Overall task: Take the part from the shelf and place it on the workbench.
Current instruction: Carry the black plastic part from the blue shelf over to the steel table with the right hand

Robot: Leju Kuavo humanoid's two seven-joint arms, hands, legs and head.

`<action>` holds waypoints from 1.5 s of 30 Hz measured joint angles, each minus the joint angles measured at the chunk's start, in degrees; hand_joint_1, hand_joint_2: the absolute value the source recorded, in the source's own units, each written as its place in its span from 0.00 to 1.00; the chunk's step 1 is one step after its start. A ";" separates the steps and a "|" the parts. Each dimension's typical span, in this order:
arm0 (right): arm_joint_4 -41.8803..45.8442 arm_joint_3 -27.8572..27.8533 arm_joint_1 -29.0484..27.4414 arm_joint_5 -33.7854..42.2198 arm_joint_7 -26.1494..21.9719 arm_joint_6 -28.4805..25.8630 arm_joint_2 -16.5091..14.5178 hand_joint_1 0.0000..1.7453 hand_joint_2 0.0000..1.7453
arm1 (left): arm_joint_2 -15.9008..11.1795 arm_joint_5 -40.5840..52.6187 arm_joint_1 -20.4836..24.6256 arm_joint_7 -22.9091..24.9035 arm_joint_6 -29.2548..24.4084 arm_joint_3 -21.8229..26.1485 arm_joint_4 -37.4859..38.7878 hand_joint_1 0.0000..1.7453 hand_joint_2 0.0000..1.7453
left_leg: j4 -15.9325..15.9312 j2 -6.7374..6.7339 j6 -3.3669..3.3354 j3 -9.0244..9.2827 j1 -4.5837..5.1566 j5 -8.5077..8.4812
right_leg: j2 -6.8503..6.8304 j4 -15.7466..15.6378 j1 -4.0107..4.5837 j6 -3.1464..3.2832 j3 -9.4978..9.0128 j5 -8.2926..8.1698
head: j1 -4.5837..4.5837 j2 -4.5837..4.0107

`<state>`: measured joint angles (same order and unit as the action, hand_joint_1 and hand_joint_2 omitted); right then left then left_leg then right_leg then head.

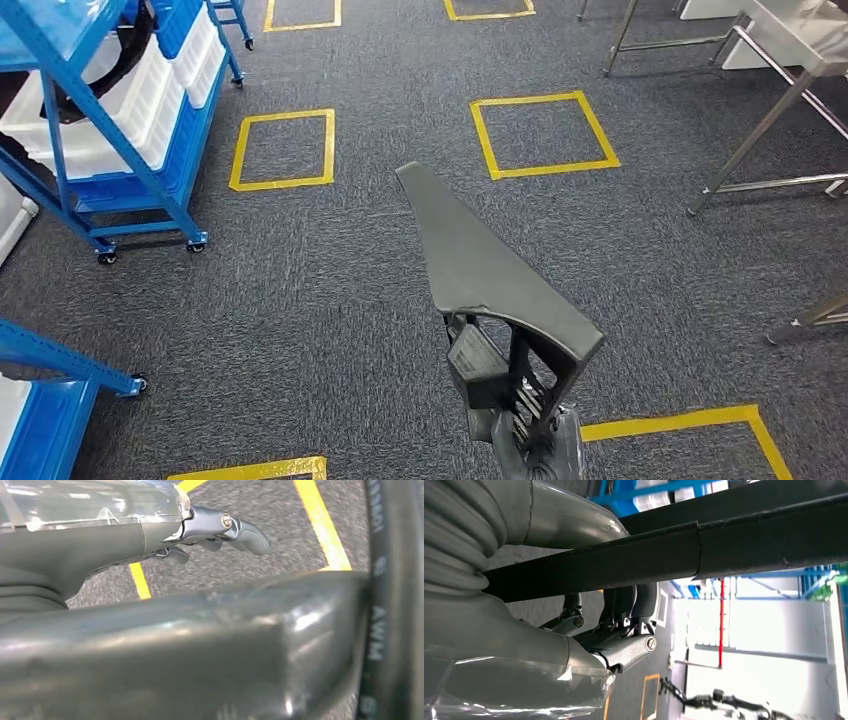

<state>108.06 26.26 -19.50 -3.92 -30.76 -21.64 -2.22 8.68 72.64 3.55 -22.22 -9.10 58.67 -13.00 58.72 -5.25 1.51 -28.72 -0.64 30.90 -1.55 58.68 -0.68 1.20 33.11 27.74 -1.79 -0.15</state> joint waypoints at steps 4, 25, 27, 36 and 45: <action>-0.02 0.02 0.18 -0.13 0.14 0.01 -0.01 1.00 1.00 | 0.07 0.06 -0.32 -0.01 0.19 0.04 0.00 0.00 0.00 | 13.64 4.55 0.14 -6.36 -0.18 6.31 | 2.77 -0.06 0.25 0.87 0.01 -0.20 | -0.01 0.00; -0.14 -0.07 0.41 -1.15 1.03 -0.17 0.02 1.00 1.00 | 0.31 0.23 -0.26 0.00 0.78 0.16 0.00 0.00 0.00 | -1.71 0.15 -1.63 -0.76 -0.03 -2.48 | -1.74 1.78 -0.34 -2.26 0.67 0.15 | 0.01 0.00; -0.13 -0.07 0.40 -1.25 1.10 -0.17 0.02 1.00 1.00 | 0.34 0.23 -0.13 0.00 0.78 0.18 0.00 0.00 0.00 | -1.54 -0.84 -0.93 -0.46 0.17 -2.17 | -2.11 0.16 0.12 -1.65 -0.01 0.12 | 0.01 0.00; -0.15 -0.08 0.30 -1.28 1.12 -0.17 -0.01 1.00 1.00 | 0.45 0.23 -0.47 0.05 0.78 0.24 0.00 0.00 0.00 | 14.68 4.77 0.10 -7.39 -0.43 5.41 | 4.03 -0.13 0.25 0.44 0.28 -0.60 | 0.00 0.00; -0.15 -0.07 0.17 -1.45 1.45 -0.30 0.00 1.00 1.00 | 0.62 0.35 -0.17 0.42 0.77 0.32 -0.01 0.00 0.00 | -1.43 8.06 -2.07 -0.82 -0.34 -2.40 | 8.79 0.33 0.03 -1.65 1.38 -1.11 | 0.01 0.00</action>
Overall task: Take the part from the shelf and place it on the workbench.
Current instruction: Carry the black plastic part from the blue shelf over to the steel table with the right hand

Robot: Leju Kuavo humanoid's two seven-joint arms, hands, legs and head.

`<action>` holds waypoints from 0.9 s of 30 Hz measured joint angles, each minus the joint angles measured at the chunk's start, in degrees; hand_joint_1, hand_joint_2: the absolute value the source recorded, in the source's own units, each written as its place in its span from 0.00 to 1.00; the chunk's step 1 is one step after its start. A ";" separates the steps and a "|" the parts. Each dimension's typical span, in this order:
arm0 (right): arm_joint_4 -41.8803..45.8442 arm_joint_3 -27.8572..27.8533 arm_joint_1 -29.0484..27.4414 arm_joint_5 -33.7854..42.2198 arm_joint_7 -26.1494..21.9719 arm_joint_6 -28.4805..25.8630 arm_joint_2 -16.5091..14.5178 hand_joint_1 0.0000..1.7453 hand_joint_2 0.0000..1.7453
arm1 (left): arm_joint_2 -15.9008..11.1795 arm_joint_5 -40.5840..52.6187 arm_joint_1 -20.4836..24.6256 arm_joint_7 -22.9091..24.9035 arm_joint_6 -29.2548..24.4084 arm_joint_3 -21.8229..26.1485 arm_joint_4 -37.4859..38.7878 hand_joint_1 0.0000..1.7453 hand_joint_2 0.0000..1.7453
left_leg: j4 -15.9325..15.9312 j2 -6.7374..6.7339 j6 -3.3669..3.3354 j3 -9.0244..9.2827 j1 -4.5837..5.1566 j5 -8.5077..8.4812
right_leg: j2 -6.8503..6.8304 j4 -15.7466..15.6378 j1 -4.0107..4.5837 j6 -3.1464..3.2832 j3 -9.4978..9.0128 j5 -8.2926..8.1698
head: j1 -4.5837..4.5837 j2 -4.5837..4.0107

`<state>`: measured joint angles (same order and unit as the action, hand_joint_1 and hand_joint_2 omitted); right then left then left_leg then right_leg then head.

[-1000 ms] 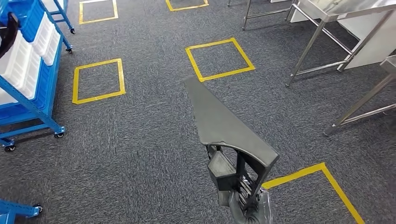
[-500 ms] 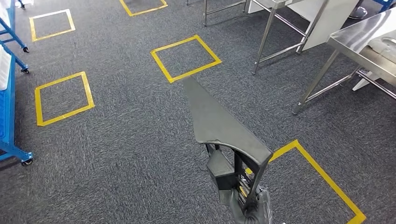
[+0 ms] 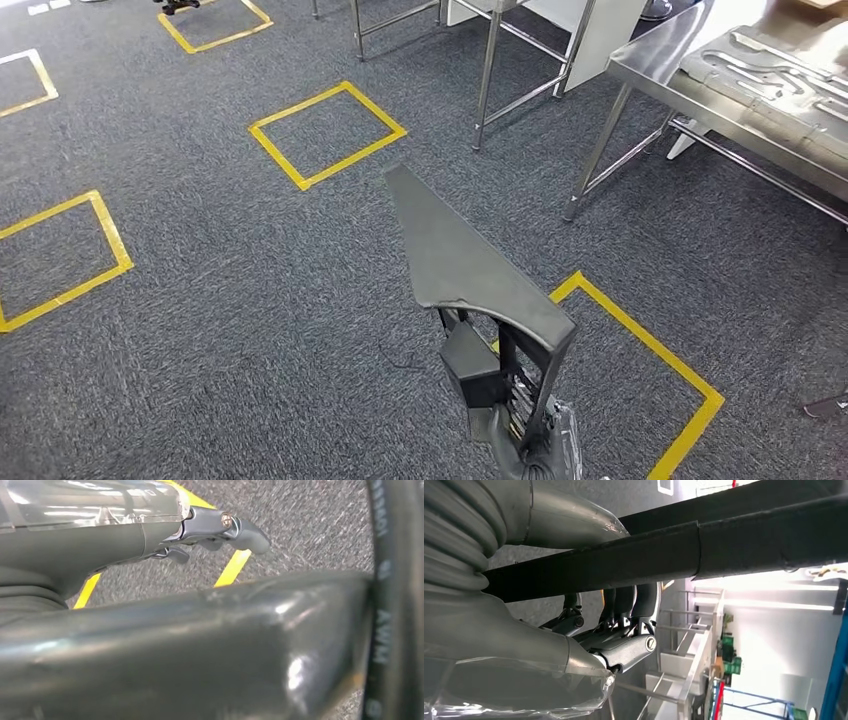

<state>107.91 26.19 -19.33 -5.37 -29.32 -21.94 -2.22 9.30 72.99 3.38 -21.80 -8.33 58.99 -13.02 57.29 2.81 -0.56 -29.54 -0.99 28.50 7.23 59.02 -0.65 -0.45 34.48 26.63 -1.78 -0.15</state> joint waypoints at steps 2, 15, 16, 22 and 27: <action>-0.02 -0.03 0.07 -0.08 0.03 -0.02 0.00 1.00 1.00 | 0.15 0.07 -0.06 -0.01 -0.01 0.01 -0.02 0.00 0.00 | -0.71 -1.74 -0.67 0.10 -0.20 -0.55 | -3.41 3.71 0.15 -0.45 1.82 2.54 | 0.01 0.00; -0.45 -0.07 0.02 -0.21 0.26 -0.12 -0.01 1.00 1.00 | 0.29 0.21 0.22 0.02 0.01 0.22 -0.03 0.00 0.00 | -0.13 -9.55 1.26 1.20 0.60 1.29 | -9.33 -1.18 0.32 0.77 -1.75 0.64 | 0.00 0.00; -0.44 -0.07 0.01 -0.21 0.27 -0.18 -0.03 1.00 1.00 | 0.30 0.25 0.24 0.02 0.01 0.23 -0.03 0.00 0.00 | 0.98 -8.24 1.52 0.84 0.47 2.22 | -8.70 -1.36 0.13 1.13 -1.75 0.49 | -0.01 0.00; -0.49 -0.05 0.04 -0.23 0.40 -0.40 -0.16 1.00 1.00 | 0.30 0.39 -0.29 0.15 0.01 0.40 -0.03 0.00 0.00 | 15.68 -3.21 1.90 -6.30 0.20 7.68 | -4.11 -1.22 0.01 1.78 -1.62 0.27 | -0.01 0.00; -0.52 -0.02 0.13 -0.21 0.54 -0.66 -0.17 1.00 1.00 | 0.26 0.54 -0.31 0.24 0.01 0.63 -0.03 0.00 0.00 | 1.63 2.87 1.09 -0.99 -0.18 0.64 | -0.09 -0.12 -0.16 0.72 -0.78 0.42 | 0.00 0.00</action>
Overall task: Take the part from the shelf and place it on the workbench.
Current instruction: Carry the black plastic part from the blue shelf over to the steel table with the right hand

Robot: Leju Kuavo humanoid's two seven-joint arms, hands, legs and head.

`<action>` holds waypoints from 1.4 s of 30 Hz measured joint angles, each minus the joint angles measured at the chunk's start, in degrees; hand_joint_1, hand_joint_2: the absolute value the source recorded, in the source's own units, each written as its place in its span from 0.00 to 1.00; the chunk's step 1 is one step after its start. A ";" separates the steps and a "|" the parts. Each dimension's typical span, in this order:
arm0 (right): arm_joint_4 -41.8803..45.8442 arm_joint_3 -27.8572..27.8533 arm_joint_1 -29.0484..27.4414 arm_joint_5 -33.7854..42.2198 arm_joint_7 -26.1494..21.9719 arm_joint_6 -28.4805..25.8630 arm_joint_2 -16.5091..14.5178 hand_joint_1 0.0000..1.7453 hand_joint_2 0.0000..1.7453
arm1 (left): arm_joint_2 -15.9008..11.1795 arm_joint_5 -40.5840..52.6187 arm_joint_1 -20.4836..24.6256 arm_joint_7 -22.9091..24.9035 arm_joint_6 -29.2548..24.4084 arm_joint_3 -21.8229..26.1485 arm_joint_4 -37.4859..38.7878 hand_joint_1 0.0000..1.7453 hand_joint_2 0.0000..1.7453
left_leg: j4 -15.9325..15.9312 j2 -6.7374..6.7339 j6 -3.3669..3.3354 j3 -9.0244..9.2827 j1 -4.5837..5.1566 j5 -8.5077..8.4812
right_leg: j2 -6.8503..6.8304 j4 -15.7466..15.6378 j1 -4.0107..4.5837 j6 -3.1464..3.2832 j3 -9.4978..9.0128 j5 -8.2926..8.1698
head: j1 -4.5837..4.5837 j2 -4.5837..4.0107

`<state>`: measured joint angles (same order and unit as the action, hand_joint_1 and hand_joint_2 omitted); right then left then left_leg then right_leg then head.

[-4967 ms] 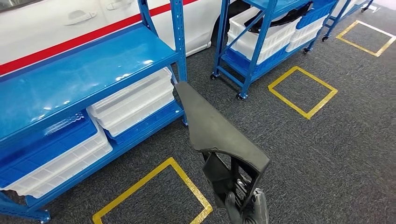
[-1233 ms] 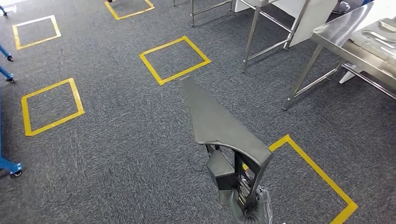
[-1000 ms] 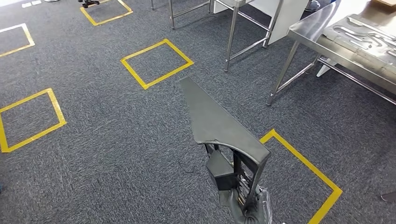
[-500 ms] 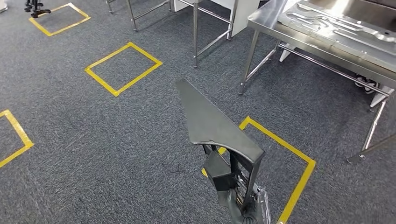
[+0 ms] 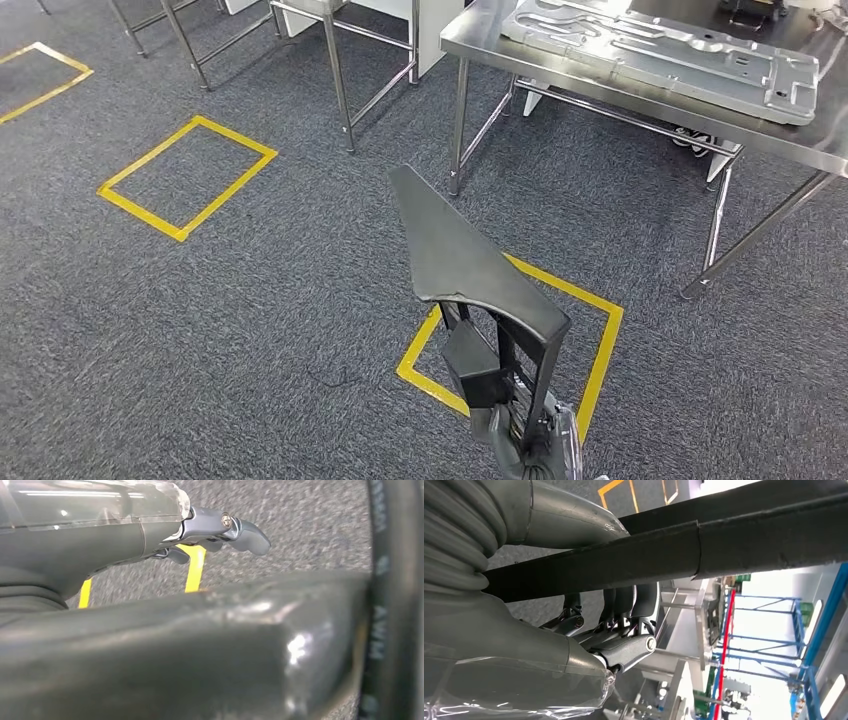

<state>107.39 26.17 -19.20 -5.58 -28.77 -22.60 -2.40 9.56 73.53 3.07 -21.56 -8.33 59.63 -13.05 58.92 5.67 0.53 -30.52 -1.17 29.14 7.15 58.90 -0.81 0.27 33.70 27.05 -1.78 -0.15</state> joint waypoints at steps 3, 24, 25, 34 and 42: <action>0.01 0.07 -0.13 0.01 0.03 -0.02 -0.04 1.00 1.00 | 0.08 0.08 0.12 0.08 0.00 0.10 -0.01 0.00 0.00 | -0.72 -1.32 -0.86 0.29 0.05 -0.18 | 1.56 -0.04 -0.24 -1.27 0.77 -0.47 | 0.01 0.00; -0.26 0.16 0.32 -0.10 0.64 -0.07 -0.20 1.00 1.00 | 0.19 0.36 0.12 -0.01 0.24 0.15 -0.09 0.00 0.00 | 13.70 -6.28 0.62 -4.91 0.42 8.06 | -6.03 -2.01 0.28 1.07 -1.43 -0.52 | -0.02 0.00; -0.32 0.16 0.31 -0.12 0.71 -0.08 -0.20 1.00 1.00 | 0.18 0.37 0.00 -0.02 0.26 0.15 -0.09 0.00 0.00 | 14.58 -6.19 0.77 -5.53 0.34 7.56 | -5.39 -1.88 0.26 1.06 -1.45 -0.47 | -0.02 0.00; -0.42 0.29 0.34 -1.48 0.81 -1.24 -0.29 1.00 1.00 | -0.01 0.04 0.27 -0.27 1.20 0.25 -0.09 0.00 0.00 | 0.34 -5.07 -1.08 -0.77 0.08 -0.30 | -3.91 0.52 0.13 -1.42 -0.34 0.79 | 0.00 0.00; -0.77 0.35 0.60 -1.63 1.07 -1.61 -0.27 1.00 1.00 | -0.08 0.03 0.07 -0.27 1.38 0.28 -0.11 0.00 0.00 | 0.09 -6.39 -2.11 -0.89 0.37 -0.52 | -6.84 12.07 0.12 -1.80 4.85 4.88 | 0.01 0.00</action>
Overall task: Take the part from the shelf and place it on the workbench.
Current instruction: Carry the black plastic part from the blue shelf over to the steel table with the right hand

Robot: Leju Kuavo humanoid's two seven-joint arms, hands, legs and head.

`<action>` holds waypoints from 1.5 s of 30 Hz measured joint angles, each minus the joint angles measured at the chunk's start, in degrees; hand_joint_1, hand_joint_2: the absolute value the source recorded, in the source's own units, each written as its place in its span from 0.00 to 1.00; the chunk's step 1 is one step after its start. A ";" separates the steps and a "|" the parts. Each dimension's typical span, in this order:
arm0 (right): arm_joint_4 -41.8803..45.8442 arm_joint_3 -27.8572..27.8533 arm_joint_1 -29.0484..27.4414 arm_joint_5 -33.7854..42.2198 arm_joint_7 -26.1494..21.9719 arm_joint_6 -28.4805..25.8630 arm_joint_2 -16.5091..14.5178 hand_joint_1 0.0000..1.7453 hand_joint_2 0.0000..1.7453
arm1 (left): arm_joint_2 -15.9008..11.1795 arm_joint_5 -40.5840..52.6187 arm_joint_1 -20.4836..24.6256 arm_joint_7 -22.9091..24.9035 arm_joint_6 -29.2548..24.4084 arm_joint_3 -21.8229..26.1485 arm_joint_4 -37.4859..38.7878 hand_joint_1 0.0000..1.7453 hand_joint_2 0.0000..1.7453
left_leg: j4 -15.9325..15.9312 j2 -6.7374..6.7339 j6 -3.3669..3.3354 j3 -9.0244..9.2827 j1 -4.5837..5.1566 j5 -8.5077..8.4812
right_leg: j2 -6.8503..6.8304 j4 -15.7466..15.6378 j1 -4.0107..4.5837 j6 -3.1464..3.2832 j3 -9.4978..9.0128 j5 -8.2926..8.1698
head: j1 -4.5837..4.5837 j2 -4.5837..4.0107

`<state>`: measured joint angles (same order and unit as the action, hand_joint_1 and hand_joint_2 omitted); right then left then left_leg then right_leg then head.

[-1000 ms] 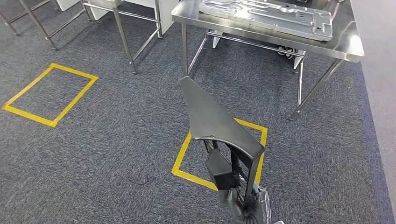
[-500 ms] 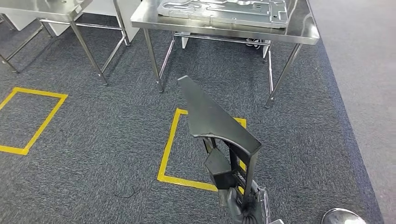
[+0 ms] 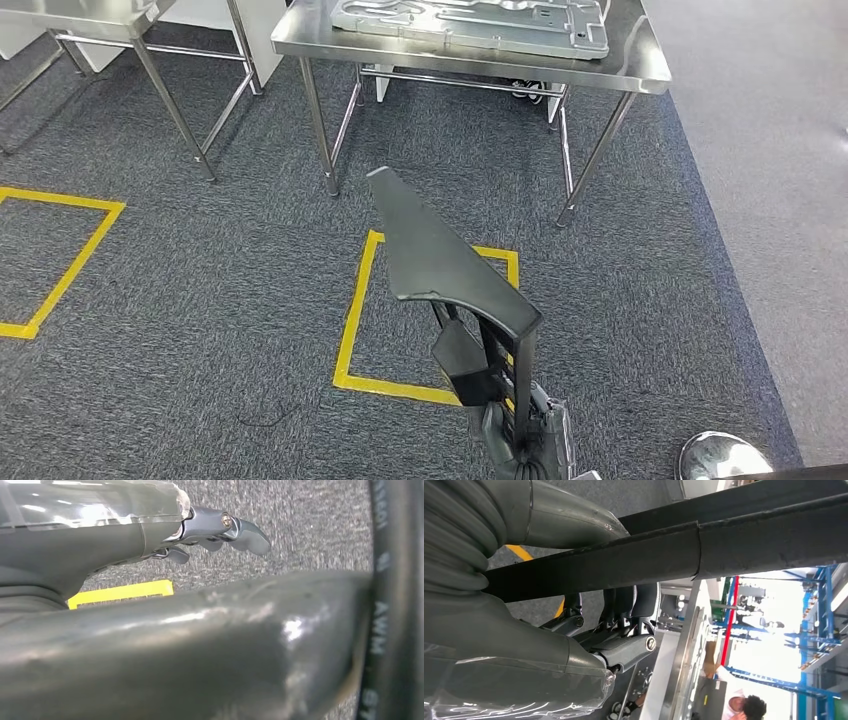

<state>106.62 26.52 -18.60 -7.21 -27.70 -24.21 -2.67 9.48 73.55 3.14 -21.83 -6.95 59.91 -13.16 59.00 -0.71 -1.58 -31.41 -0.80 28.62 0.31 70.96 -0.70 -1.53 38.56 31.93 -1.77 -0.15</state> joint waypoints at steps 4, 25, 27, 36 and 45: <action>-0.13 0.34 0.42 -0.04 0.17 -0.66 0.00 1.00 1.00 | 0.09 0.09 0.07 0.07 0.32 0.12 0.00 0.00 0.00 | -0.02 -0.19 0.61 0.22 0.25 0.34 | -0.95 -11.94 0.93 1.70 -5.76 -3.91 | -0.01 0.00; -1.39 1.45 1.44 -0.66 0.84 -1.43 0.00 1.00 1.00 | -0.50 0.23 -0.08 0.72 0.76 1.38 -0.09 0.00 0.00 | -0.37 0.41 -0.07 0.11 -0.25 -0.26 | 0.25 -6.71 0.33 0.23 -6.58 0.83 | 0.00 0.00; -1.55 1.45 1.52 -0.68 0.87 -1.45 0.01 1.00 1.00 | -0.54 0.25 -0.02 0.75 0.80 1.41 -0.09 0.00 0.00 | -0.45 0.40 -0.28 0.61 -0.23 0.24 | 0.13 0.49 0.12 -0.22 -1.65 3.33 | 0.00 0.00; -2.08 1.48 1.49 -0.70 1.05 -1.45 0.02 1.00 1.00 | -0.38 0.32 0.01 0.90 0.86 1.45 -0.09 0.00 0.00 | -1.13 0.27 1.39 4.48 -0.08 3.17 | -0.71 -11.56 1.05 2.07 -2.04 -5.69 | 0.03 0.00; -2.48 1.76 1.68 -0.81 1.29 -1.55 0.00 1.00 1.00 | -0.48 0.54 -0.24 0.96 0.94 1.48 -0.09 0.00 0.00 | 13.71 0.33 2.66 -5.81 0.01 8.95 | 0.15 -12.96 0.63 3.43 -7.67 -3.26 | 0.02 0.00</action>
<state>104.14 28.28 -16.92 -8.02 -26.41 -25.76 -2.67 9.00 74.09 2.90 -20.87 -6.01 61.39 -13.25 72.71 -0.38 1.08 -37.22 -0.79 37.58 0.45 58.00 -0.07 1.90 30.89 28.67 -1.75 -0.15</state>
